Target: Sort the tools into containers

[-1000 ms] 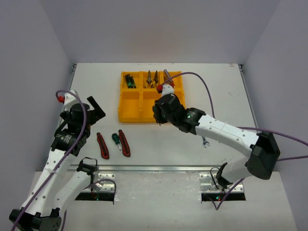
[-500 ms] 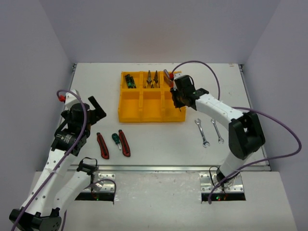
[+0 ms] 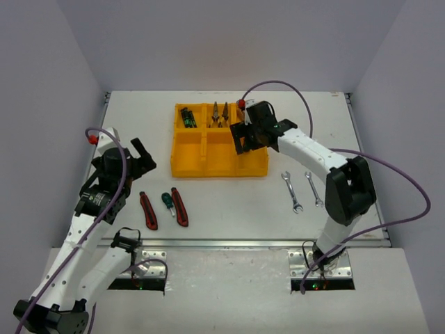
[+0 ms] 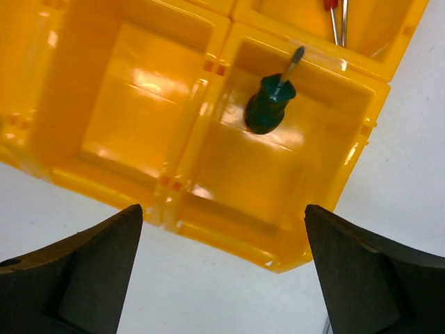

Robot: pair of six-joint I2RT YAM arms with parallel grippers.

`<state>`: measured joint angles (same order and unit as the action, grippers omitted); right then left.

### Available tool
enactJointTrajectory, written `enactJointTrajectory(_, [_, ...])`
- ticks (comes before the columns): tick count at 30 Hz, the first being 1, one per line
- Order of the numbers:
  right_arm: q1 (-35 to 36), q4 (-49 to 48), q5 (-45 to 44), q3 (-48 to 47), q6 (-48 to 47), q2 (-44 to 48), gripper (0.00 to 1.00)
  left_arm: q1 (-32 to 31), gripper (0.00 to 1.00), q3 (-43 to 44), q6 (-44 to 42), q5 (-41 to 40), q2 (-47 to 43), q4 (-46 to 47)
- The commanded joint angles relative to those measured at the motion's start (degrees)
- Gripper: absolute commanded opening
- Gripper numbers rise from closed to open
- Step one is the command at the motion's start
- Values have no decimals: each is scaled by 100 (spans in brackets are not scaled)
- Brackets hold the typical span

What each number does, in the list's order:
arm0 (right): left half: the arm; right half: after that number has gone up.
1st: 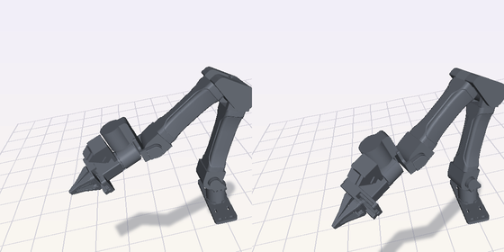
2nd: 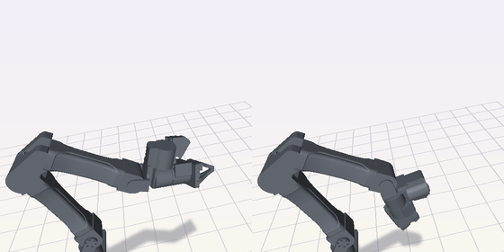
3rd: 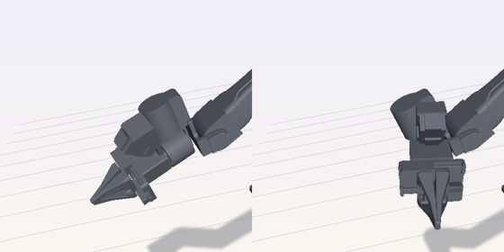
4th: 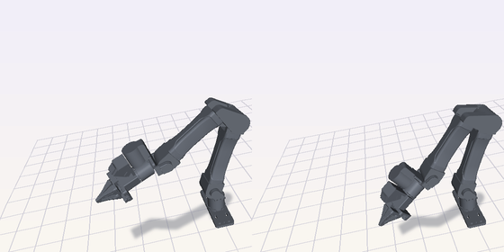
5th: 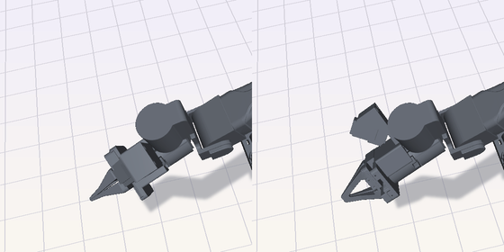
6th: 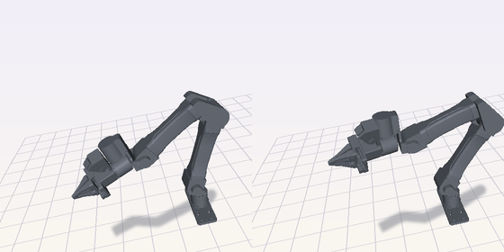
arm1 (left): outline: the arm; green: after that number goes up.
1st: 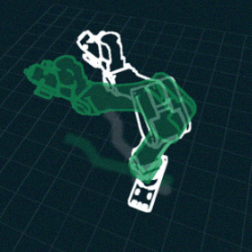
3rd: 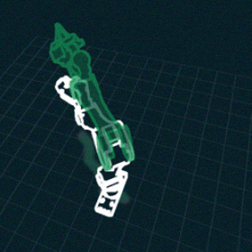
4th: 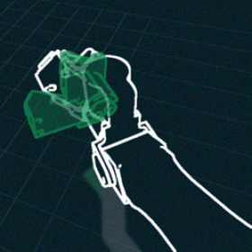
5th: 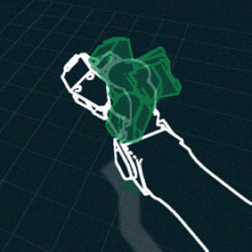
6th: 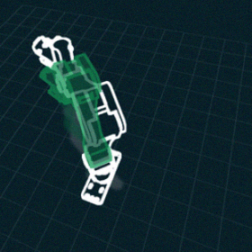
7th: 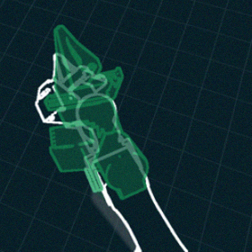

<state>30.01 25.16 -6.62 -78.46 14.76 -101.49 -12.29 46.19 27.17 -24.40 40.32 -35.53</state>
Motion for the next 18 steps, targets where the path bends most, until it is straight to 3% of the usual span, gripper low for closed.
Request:
enactJointTrajectory(1, [1129, -225, -98, -11, 690, 695, 97, 91, 100, 203, 196, -448, -22, 53])
enactJointTrajectory(7, [2492, -1105, -220, 183, 1826, 366, 92, 257, 100, 477, 1278, -1836, -82, -776])
enactJointTrajectory(13, [3151, -1576, -305, -530, 2224, -852, 76, 280, 100, 732, 2152, -2673, -340, -1544])
enactJointTrajectory(18, [3499, -1285, -411, -1479, 2222, -1754, 73, 289, 100, 881, 2860, -3084, -458, -2178])
